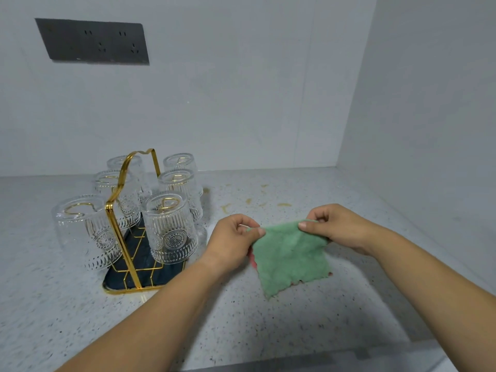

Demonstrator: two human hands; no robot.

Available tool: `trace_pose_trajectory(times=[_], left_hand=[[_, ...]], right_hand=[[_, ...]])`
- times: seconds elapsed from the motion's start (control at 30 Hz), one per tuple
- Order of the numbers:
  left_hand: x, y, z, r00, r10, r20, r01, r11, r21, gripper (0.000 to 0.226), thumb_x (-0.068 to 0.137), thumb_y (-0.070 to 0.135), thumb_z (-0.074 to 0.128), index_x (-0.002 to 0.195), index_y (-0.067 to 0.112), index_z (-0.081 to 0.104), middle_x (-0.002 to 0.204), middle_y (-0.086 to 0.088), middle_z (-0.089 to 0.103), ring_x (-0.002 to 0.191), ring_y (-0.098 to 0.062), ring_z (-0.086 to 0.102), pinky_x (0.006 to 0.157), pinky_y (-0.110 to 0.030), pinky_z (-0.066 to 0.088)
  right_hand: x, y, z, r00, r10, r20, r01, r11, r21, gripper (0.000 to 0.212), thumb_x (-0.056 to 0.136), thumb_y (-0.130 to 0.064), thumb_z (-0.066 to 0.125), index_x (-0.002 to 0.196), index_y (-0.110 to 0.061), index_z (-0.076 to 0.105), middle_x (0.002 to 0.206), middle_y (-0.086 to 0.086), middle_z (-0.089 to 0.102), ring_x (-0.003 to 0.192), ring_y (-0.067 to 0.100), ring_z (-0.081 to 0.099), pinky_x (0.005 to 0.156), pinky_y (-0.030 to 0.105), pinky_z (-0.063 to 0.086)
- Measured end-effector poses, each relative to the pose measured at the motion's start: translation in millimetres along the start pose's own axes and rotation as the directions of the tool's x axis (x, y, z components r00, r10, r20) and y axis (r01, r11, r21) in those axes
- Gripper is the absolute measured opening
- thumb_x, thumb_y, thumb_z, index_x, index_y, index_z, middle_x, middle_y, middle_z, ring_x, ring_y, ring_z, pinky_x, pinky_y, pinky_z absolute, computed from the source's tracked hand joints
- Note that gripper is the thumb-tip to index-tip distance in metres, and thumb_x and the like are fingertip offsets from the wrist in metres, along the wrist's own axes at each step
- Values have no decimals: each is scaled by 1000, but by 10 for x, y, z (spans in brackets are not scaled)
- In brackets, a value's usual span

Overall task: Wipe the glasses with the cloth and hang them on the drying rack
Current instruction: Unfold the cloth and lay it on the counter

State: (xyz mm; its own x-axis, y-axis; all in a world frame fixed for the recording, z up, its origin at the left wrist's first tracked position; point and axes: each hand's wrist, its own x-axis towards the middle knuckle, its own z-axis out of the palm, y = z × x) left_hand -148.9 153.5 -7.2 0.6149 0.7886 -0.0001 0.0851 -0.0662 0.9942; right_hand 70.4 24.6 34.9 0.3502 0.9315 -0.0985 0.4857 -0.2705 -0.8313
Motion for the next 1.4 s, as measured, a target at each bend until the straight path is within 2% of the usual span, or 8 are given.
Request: trace_pose_trajectory(times=[0.17, 0.27, 0.4, 0.6, 0.83, 1.0, 1.13, 1.4], left_hand=[[-27, 64, 91, 997, 19, 68, -27, 993, 114, 37, 106, 17, 62, 69, 9, 59, 51, -9, 62, 43, -25, 63, 61, -43, 54], [-58, 126, 199, 988, -4, 156, -9, 997, 77, 41, 107, 30, 61, 73, 7, 56, 65, -23, 65, 56, -35, 69, 76, -58, 57], [-71, 228, 457, 974, -15, 228, 7, 999, 35, 41, 82, 2, 87, 116, 6, 65, 100, -14, 63, 53, -20, 65, 52, -37, 61], [-40, 360, 914, 940, -22, 340, 6, 999, 47, 15, 89, -5, 79, 101, -9, 71, 70, -12, 73, 47, -16, 68, 47, -22, 55], [-78, 403, 1724, 802, -208, 560, 188, 978, 94, 19, 98, 9, 72, 84, 13, 61, 73, -15, 68, 54, -18, 68, 52, -29, 62], [95, 318, 2243, 882, -46, 470, -159, 908, 389, 18, 96, 11, 70, 80, 20, 69, 79, 0, 68, 71, -18, 66, 69, -36, 62], [114, 306, 2330, 894, 106, 435, -379, 694, 612, 18, 97, 27, 69, 114, 22, 71, 116, -2, 64, 103, -20, 63, 88, -33, 54], [-146, 184, 2250, 729, 171, 662, -655, 454, 604, 35, 101, 48, 59, 128, 30, 71, 125, 7, 58, 119, -15, 49, 108, -35, 39]], right_hand=[[-226, 10, -70, 999, -23, -44, 21, 998, -63, 48, 94, -52, 63, 64, -18, 45, 59, -5, 34, 55, 12, 31, 58, 18, 35], [-325, 60, -71, 999, 2, -46, 3, 995, 104, 55, 90, -58, 59, 64, -11, 50, 62, 17, 49, 61, 26, 52, 81, 19, 50], [-461, 85, -115, 991, 98, -97, -65, 951, 301, 51, 102, -46, 54, 83, 0, 68, 75, 15, 72, 62, 18, 68, 59, 26, 54], [-741, 320, -425, 953, 279, -116, -195, 863, 467, 24, 101, -31, 62, 80, -19, 61, 66, 2, 56, 57, 15, 53, 52, 27, 41], [-1207, 693, -986, 870, 230, -435, -252, 968, 8, 23, 92, -28, 75, 78, -10, 74, 65, 4, 65, 56, 14, 57, 50, 22, 42], [-1315, 823, -1142, 815, 230, -532, -445, 836, -321, 30, 93, -40, 72, 112, -17, 74, 102, 3, 74, 95, 23, 68, 75, 26, 49], [-1385, 821, -969, 829, 89, -552, -385, 806, -449, 44, 102, -42, 57, 141, -21, 57, 139, 6, 60, 125, 27, 58, 103, 34, 44], [-1761, 1026, -636, 905, 14, -425, -231, 855, -464, 43, 108, -40, 32, 68, -30, 43, 67, -13, 49, 72, 5, 49, 77, 30, 38]])
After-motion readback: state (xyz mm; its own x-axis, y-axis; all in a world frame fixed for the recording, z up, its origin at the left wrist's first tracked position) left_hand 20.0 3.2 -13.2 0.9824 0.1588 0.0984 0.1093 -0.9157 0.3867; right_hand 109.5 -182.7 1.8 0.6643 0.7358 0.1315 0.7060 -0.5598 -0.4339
